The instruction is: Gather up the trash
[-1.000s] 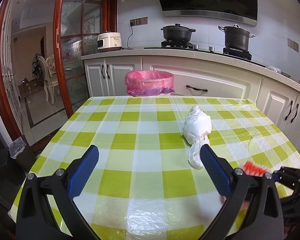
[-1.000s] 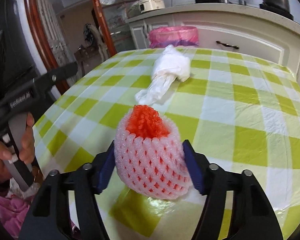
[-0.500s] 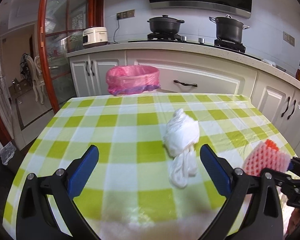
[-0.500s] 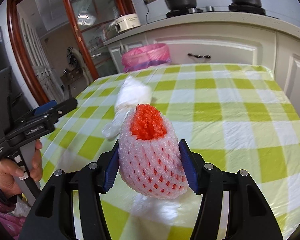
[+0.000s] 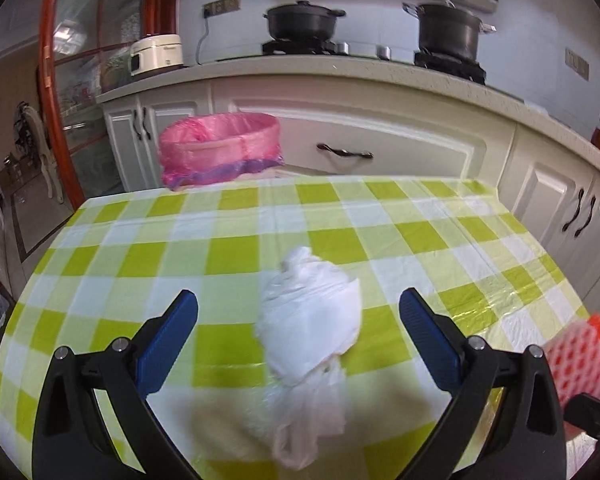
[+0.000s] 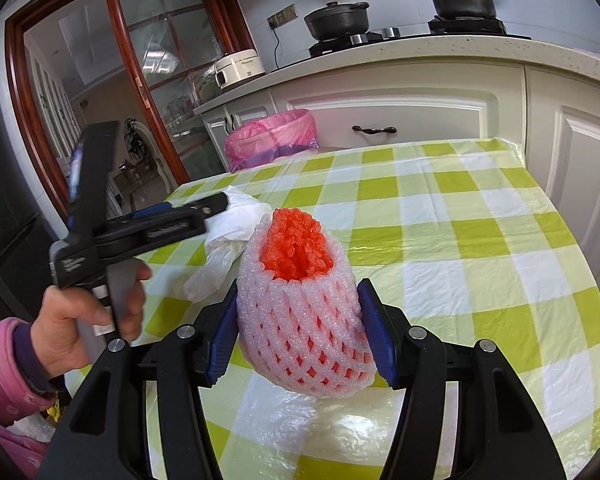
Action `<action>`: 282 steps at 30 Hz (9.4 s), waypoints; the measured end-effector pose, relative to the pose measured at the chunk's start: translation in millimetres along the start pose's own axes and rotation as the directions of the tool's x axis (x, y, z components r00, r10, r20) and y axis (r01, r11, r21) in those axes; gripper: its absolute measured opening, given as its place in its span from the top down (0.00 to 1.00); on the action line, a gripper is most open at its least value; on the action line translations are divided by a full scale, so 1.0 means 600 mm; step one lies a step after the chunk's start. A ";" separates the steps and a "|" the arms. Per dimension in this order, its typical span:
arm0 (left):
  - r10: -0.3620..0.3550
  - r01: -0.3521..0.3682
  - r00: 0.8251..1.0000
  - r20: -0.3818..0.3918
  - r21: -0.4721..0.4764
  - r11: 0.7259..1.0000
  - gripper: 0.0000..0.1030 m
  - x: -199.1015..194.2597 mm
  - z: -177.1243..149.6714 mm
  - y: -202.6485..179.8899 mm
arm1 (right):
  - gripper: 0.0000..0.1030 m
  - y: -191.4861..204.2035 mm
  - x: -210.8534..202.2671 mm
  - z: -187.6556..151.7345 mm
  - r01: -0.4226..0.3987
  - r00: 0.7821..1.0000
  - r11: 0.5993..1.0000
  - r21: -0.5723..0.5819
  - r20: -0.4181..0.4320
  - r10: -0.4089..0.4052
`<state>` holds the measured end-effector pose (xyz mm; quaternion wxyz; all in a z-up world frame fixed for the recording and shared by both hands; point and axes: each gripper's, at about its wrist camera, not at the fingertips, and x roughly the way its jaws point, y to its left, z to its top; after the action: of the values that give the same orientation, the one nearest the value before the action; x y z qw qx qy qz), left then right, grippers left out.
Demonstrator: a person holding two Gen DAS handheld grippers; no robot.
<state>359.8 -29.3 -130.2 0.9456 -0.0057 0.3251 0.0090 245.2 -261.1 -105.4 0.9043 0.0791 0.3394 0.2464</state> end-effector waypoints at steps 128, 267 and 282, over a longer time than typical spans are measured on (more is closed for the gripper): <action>0.039 -0.003 0.985 0.168 -0.208 0.978 0.60 0.357 0.418 0.383 | 0.40 0.139 0.658 0.554 0.004 0.996 0.982 -0.187 0.086 0.012; 0.129 -0.105 0.963 0.238 -0.111 0.988 0.04 -0.293 0.191 0.193 | 0.18 0.255 0.006 0.329 0.097 0.985 0.968 -0.231 0.159 -0.060; 0.120 -0.097 0.967 0.223 -0.111 0.989 0.04 -0.287 0.190 0.192 | 0.18 0.254 0.006 0.331 0.096 0.986 0.969 -0.227 0.156 -0.061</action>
<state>291.5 85.3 65.1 0.9734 -0.0336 0.2131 0.0776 317.7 -122.5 90.0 0.9391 -0.0233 0.2431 0.2419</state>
